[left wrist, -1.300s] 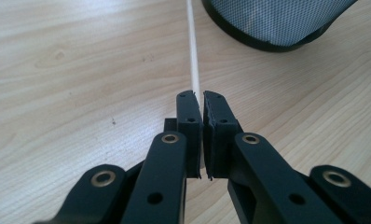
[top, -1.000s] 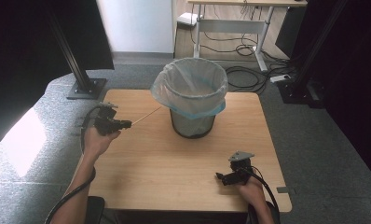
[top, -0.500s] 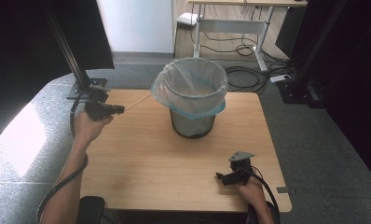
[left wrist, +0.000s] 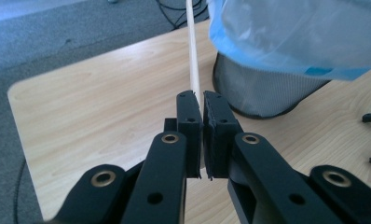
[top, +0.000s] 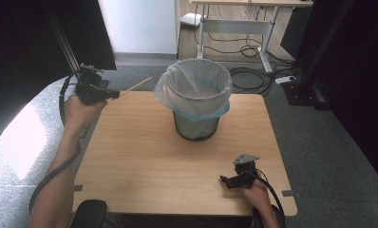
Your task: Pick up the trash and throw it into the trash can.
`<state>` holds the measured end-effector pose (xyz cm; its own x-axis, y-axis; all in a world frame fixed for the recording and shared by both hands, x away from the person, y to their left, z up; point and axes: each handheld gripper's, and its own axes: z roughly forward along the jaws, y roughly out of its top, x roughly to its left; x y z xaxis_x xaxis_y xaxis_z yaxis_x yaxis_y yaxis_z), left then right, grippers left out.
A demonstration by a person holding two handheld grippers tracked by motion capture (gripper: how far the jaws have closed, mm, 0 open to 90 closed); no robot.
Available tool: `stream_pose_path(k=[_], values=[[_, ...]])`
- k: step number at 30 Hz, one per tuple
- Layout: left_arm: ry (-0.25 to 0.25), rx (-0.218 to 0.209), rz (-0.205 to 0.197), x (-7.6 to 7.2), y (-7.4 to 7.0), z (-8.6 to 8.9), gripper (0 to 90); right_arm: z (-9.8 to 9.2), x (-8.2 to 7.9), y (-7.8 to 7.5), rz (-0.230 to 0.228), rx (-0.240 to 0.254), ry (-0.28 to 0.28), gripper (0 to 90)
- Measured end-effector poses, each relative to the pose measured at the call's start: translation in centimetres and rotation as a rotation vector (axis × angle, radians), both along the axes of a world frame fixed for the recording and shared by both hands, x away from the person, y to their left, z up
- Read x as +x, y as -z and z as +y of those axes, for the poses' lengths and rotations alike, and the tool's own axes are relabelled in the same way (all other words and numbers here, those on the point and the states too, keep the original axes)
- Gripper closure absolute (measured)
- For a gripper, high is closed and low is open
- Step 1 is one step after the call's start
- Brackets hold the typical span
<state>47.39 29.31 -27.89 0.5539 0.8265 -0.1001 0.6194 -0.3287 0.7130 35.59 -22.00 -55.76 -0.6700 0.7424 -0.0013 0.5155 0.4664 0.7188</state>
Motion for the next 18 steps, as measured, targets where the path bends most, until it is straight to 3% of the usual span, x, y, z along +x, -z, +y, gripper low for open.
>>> stream_pose_path(k=[8,18], values=[[0.057,-0.005,-0.026,0.2,-2.9,-2.3,86.2,0.0,0.0,0.0,0.001,0.000,0.001,0.0],[0.171,-0.001,-0.020,1.7,-4.4,-8.4,86.2,0.0,0.0,0.0,0.002,0.000,0.001,0.0]])
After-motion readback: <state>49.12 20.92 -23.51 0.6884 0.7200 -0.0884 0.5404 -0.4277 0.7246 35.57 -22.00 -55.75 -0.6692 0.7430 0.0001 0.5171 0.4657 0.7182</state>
